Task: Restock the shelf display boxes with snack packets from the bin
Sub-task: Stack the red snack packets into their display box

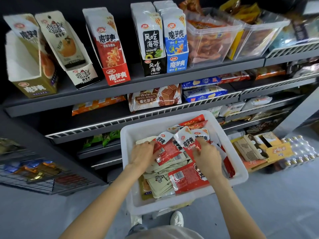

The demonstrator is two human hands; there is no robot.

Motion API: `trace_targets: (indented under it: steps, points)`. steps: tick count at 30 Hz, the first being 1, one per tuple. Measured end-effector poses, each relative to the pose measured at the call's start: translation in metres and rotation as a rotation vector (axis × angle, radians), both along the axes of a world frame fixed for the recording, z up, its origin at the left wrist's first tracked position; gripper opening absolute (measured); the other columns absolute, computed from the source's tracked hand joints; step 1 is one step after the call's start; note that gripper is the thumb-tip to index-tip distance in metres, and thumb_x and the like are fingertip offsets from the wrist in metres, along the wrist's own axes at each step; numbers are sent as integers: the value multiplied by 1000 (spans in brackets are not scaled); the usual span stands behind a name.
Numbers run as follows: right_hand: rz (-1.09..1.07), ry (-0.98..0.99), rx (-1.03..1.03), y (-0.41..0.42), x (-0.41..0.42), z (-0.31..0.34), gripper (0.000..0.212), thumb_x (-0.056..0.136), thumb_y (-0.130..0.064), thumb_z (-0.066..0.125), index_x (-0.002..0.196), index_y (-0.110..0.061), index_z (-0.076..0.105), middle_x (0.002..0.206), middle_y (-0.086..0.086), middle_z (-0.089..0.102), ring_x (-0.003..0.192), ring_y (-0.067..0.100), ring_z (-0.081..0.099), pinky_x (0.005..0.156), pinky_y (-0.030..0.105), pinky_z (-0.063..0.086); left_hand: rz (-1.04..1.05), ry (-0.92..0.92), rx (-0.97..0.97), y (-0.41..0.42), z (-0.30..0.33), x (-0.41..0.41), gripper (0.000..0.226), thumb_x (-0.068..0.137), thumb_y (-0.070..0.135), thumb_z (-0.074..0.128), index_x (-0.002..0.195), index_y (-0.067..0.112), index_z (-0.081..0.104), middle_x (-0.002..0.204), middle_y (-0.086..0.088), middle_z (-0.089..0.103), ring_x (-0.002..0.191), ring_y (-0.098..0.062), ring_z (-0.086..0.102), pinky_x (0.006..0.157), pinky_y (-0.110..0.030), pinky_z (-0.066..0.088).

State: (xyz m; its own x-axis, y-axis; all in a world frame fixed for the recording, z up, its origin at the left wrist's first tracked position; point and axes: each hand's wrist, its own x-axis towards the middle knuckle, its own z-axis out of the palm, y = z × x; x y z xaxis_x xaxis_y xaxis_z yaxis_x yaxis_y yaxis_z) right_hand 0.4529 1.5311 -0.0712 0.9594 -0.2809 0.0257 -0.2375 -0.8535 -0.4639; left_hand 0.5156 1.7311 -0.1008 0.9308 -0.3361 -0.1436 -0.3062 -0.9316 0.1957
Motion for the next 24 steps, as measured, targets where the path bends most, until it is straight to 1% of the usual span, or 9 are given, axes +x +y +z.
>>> trace_targets:
  steps: [2,4,5,7,10,15,18,20,24]
  points:
    - [-10,-73,328,0,8,12,19,93,-15,58,112,-13,56,91,0,69,78,19,68,59,25,51,19,-29,-115,9,14,4,36,100,33,41,133,20,49,105,0,67,85,-15,65,71,-25,52]
    - [-33,-98,724,3,18,32,5,94,-18,58,99,-18,57,93,1,70,82,19,70,69,36,57,131,-57,-261,25,34,15,29,100,24,41,125,18,55,102,-1,68,78,-14,64,60,-20,47]
    - [-52,-93,893,5,23,45,6,94,-22,57,95,-16,57,93,6,71,82,21,70,73,41,58,211,-44,-376,33,47,20,27,100,23,43,123,18,56,106,-1,68,82,-12,63,59,-18,45]
    - [-50,-78,1110,10,36,67,17,95,-26,54,97,-9,56,94,12,70,80,20,70,69,36,58,363,59,-698,49,72,31,24,98,21,47,121,18,57,117,-2,64,99,-14,62,72,-22,48]
    - [17,-92,1144,23,61,98,17,95,-26,53,97,-9,56,86,2,71,75,11,69,64,25,51,461,182,-1148,68,109,43,25,94,10,53,116,24,55,116,-7,62,105,-20,60,87,-39,51]
    - [152,-275,1105,52,103,147,12,95,-14,54,84,-19,57,75,-6,70,67,3,66,58,16,49,371,184,-1397,85,154,61,35,92,-1,52,117,22,56,102,2,65,92,-13,65,74,-30,55]
    - [191,-380,989,67,127,176,5,90,-28,61,88,-27,56,91,4,71,84,17,68,76,36,56,359,101,-1462,89,182,76,29,94,3,50,113,23,59,102,3,65,90,-9,66,72,-28,56]
    - [201,-418,849,76,141,191,31,79,-45,64,102,-24,57,107,11,68,99,23,65,88,44,51,394,-18,-1503,92,205,91,24,96,9,50,109,26,59,102,8,65,92,-7,64,73,-26,56]
    - [229,-538,922,90,163,212,16,89,-12,63,104,-14,57,103,7,66,76,1,65,61,24,55,314,-360,-1360,103,246,129,15,96,13,53,106,22,58,99,13,63,86,5,61,74,-17,53]
